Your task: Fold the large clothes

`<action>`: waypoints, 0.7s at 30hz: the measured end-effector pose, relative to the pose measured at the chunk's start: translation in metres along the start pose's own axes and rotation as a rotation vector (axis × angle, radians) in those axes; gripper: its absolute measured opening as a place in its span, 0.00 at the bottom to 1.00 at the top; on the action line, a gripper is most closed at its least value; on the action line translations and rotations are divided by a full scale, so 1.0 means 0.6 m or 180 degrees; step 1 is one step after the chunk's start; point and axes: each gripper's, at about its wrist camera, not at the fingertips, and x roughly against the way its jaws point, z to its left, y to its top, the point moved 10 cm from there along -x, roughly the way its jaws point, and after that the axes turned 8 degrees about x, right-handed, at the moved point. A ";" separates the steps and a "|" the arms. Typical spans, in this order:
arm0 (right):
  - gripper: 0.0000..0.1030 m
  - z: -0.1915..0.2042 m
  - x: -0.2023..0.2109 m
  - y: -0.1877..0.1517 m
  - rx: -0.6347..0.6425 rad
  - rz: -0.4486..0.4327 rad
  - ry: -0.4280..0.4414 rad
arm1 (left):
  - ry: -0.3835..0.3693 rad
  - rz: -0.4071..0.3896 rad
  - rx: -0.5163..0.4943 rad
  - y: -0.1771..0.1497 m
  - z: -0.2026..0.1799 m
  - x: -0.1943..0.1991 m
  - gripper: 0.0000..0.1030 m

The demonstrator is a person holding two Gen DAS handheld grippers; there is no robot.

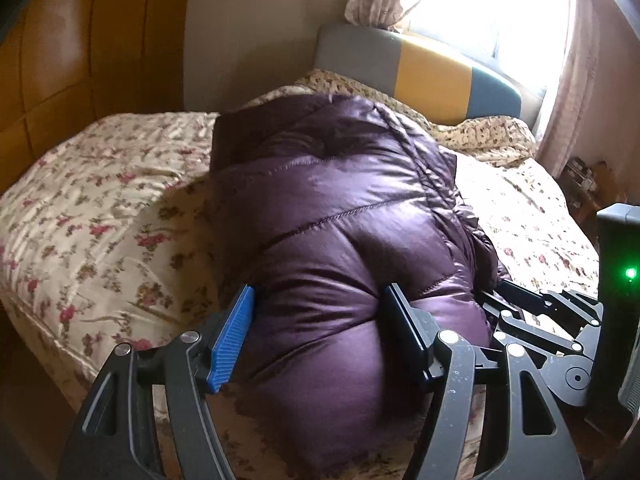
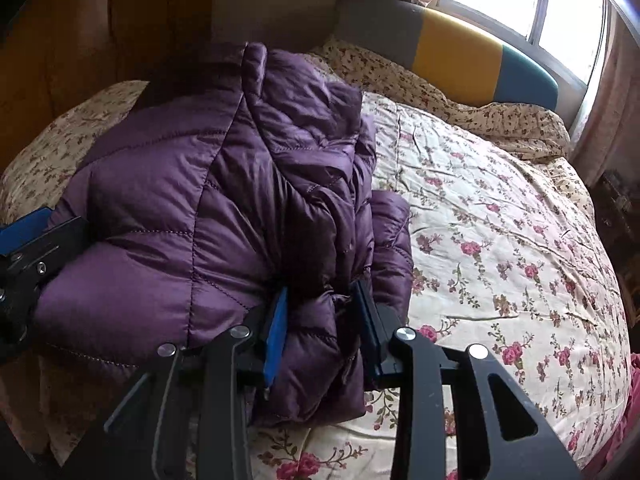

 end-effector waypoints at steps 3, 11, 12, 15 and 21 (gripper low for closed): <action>0.34 -0.001 0.013 0.004 -0.0027 -0.0041 -0.0014 | -0.0009 -0.0043 0.0034 0.005 -0.003 0.014 0.68; 0.47 -0.011 0.043 0.021 -0.0094 -0.0155 0.0001 | 0.0013 -0.0171 0.0071 0.018 -0.004 0.043 0.77; 0.48 -0.012 0.048 0.024 -0.0095 -0.0167 0.0000 | 0.0026 -0.0192 0.0087 0.020 -0.001 0.048 0.78; 0.53 -0.014 0.061 0.031 -0.0105 -0.0188 -0.0024 | 0.0079 -0.0217 0.0132 0.020 0.003 0.059 0.79; 0.67 -0.015 0.090 0.037 -0.0221 -0.0173 -0.0034 | 0.0246 -0.0304 0.0294 0.024 0.031 0.085 0.88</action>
